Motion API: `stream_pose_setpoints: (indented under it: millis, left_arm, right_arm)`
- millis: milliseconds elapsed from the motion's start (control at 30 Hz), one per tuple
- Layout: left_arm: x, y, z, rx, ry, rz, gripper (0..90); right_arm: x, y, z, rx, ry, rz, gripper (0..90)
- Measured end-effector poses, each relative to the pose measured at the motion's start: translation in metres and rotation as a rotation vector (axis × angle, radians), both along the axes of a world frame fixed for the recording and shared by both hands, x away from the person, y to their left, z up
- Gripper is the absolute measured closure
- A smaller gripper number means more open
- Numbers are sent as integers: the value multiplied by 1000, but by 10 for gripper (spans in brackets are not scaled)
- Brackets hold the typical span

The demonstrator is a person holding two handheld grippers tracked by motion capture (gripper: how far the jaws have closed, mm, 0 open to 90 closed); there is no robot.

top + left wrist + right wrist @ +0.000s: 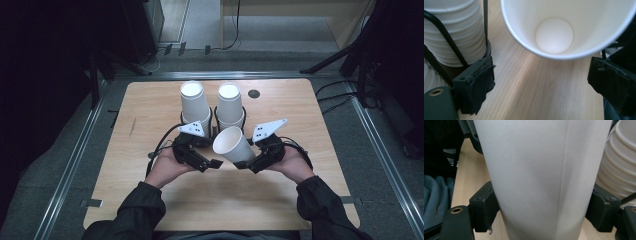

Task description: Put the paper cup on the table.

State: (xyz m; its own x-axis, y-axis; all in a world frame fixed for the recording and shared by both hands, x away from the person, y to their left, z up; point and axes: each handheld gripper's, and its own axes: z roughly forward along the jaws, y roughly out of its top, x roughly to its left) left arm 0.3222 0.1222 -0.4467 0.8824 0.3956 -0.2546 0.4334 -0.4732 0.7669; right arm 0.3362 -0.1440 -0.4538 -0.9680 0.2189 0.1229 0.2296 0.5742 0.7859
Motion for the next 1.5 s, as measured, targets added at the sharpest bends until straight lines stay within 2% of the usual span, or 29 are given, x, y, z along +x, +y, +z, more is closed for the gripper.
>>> stream_pose_setpoints:
  millis: [67,300,700,767,933,1067,1167,1267,1333,1433,1500]
  left_arm:
    - [1,-1,1,-8,1,4,3]
    - [-2,-9,3,-6,-32,1,0]
    - [-4,-13,4,-68,-22,-6,0]
    - [-4,-12,5,-86,-26,-1,60]
    - [-7,-12,8,-65,-49,5,118]
    - [-7,-12,7,-51,-29,1,139]
    - [-8,-12,8,-39,-54,-12,149]
    - [-8,-12,10,-33,-43,-10,154]
    - [-8,-11,10,-30,-41,-8,156]
    - [-7,-10,11,-12,-41,1,156]
    - [-8,-10,11,4,-44,12,156]
  right_arm:
    - [0,2,0,1,5,2,222]
    - [-2,10,-3,-12,8,25,222]
    - [-8,26,-11,-21,23,59,222]
    - [-8,27,-11,-18,22,60,223]
    - [-7,26,-10,-15,11,60,226]
    - [-8,26,-11,-32,14,59,225]
    - [-9,27,-11,-42,-5,57,224]
    - [-9,27,-11,-42,-12,56,221]
    - [-10,28,-10,-42,4,51,216]
    - [-11,28,-10,-46,0,36,188]
    - [-9,27,-10,-37,37,27,163]
